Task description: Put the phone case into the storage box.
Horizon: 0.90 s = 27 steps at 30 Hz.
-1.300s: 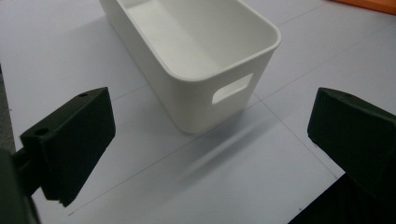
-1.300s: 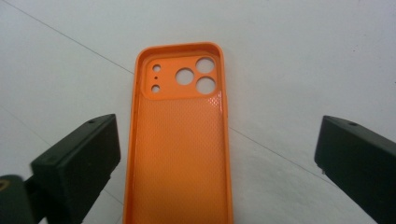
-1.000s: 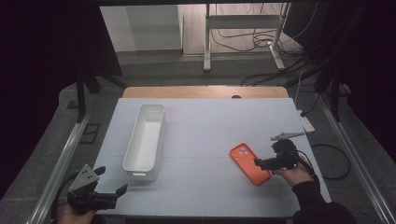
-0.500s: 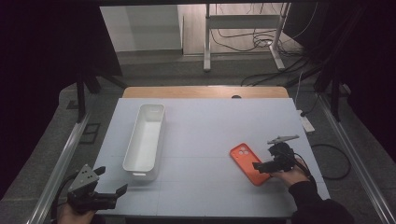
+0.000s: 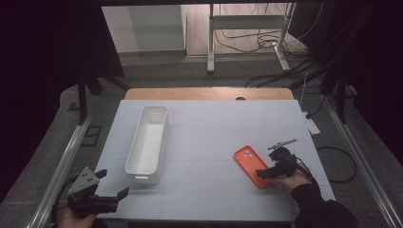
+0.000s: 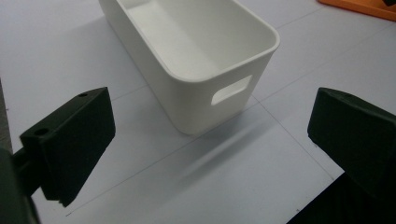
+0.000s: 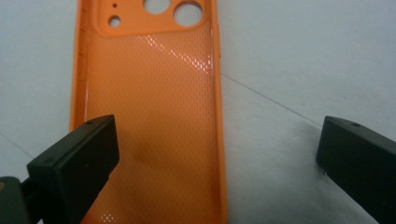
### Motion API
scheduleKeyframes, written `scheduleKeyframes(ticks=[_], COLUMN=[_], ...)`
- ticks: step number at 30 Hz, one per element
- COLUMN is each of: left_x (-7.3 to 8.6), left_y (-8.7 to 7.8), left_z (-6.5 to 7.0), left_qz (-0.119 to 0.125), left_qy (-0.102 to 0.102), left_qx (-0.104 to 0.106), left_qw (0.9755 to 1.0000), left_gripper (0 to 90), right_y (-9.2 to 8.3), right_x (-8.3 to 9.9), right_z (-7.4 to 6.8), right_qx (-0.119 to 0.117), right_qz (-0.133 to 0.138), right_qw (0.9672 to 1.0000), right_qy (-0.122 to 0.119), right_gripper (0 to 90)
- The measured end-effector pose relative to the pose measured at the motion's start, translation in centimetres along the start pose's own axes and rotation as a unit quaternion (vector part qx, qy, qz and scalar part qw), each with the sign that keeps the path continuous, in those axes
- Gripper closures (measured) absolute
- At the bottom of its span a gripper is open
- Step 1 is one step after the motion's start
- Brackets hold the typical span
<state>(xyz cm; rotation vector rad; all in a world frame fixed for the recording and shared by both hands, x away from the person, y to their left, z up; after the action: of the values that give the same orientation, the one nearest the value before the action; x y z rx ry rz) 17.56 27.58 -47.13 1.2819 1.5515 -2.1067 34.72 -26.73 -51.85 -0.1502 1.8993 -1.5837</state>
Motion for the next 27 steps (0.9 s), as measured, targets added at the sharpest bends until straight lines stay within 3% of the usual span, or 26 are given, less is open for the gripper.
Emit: scheduleKeyframes(ticks=[3,4,6,8,17,22,25,27], left_x=[0.0,0.0,0.0,0.0,0.0,0.0,0.0,0.0], left_y=[0.0,0.0,0.0,0.0,0.0,0.0,0.0,0.0], left_z=[0.0,-0.1,-0.1,0.0,-0.1,-0.1,-0.1,-0.1], left_qz=[0.0,0.001,0.001,0.001,0.0,0.0,-0.001,-0.002], left_qy=[-0.001,-0.002,-0.002,-0.001,-0.002,-0.003,-0.003,-0.002], left_qx=[0.001,0.002,0.001,0.001,0.001,0.003,0.003,0.003], left_qw=[1.0,1.0,1.0,1.0,1.0,1.0,1.0,1.0], left_gripper=[1.6,1.6,1.6,1.6,1.6,1.6,1.7,1.6], right_y=[0.0,-0.1,-0.2,-0.4,-1.2,-1.1,-1.2,-1.2], right_x=[0.0,0.0,0.0,0.0,-0.3,-0.5,-0.6,-0.6], right_z=[0.0,0.1,0.0,0.0,0.3,0.6,0.8,1.0], right_qx=[0.001,0.012,0.02,0.02,-0.015,-0.039,-0.028,-0.033], right_qz=[-0.004,-0.008,-0.011,-0.011,-0.011,-0.013,-0.014,-0.015], right_qw=[1.0,0.9998,0.9994,0.9994,0.9993,0.9989,0.9991,0.9992], right_qy=[-0.005,-0.016,-0.025,-0.025,-0.031,-0.023,-0.028,-0.019], right_gripper=[0.5,6.5,8.5,16.5,62.2,78.1,87.2,87.7])
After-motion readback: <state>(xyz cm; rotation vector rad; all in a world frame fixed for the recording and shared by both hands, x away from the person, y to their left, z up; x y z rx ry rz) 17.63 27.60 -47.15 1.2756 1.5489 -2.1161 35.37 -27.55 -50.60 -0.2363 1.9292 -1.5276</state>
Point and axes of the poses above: each handheld gripper's, and its own axes: y roughly forward along the jaws, x roughly out of its underside, z roughly to its right, the point moved 1 cm from there along y, roughly forward along the jaws, and after that the axes turned 4 degrees about -z, right-handed, at the moved point
